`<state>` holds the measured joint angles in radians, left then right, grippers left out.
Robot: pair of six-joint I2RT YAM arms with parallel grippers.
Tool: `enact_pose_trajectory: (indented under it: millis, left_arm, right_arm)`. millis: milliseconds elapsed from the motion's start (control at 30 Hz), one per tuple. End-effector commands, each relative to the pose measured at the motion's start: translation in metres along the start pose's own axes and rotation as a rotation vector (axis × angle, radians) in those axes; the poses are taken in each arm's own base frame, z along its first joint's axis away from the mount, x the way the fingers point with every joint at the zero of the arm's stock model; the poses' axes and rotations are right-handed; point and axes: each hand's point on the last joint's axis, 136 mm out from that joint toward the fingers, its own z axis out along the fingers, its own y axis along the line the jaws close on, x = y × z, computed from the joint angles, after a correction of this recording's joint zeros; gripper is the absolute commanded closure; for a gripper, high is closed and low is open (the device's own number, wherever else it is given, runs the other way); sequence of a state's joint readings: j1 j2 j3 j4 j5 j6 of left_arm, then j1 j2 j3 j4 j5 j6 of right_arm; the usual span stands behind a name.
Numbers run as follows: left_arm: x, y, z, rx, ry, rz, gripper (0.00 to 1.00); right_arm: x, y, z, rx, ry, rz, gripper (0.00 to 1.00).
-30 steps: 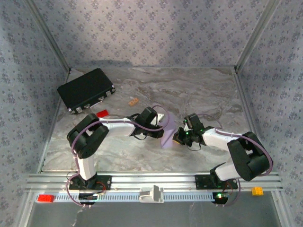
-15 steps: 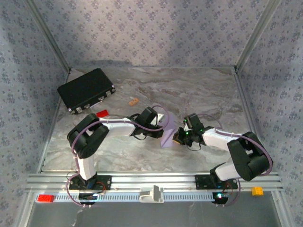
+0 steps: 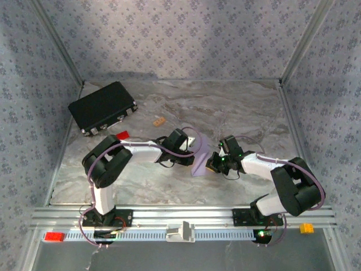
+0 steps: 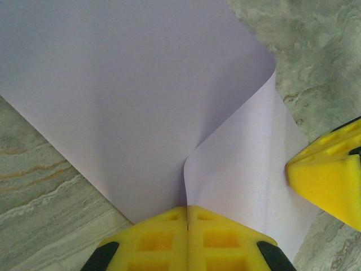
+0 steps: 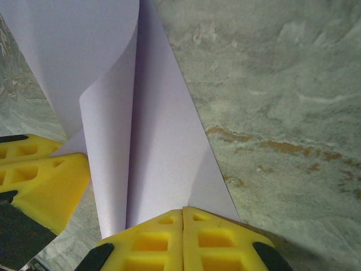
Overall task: Fold a paper plane with a square sheet of paper (pick it up from the middle)
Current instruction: Fold the triangle a second time at the center of the table.
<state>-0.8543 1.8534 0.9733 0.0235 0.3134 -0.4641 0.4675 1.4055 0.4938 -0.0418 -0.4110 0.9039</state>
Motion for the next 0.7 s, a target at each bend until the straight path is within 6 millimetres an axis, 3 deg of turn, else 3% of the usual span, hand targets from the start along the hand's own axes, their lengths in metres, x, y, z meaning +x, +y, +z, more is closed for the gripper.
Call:
enact_pose_trajectory:
  millis: [0,667]
  left_arm:
    - [-0.0173,-0.0061,-0.0034,0.012,-0.043,0.027,1.0]
    - [-0.0191,-0.0056,-0.0049,0.012,-0.057,0.027,1.0]
  right_arm:
    - [0.0113,-0.0236,0.0019,0.1,0.032,0.018,0.93]
    - [0.0114,-0.0244,0.0019,0.103,0.032,0.021,0.93]
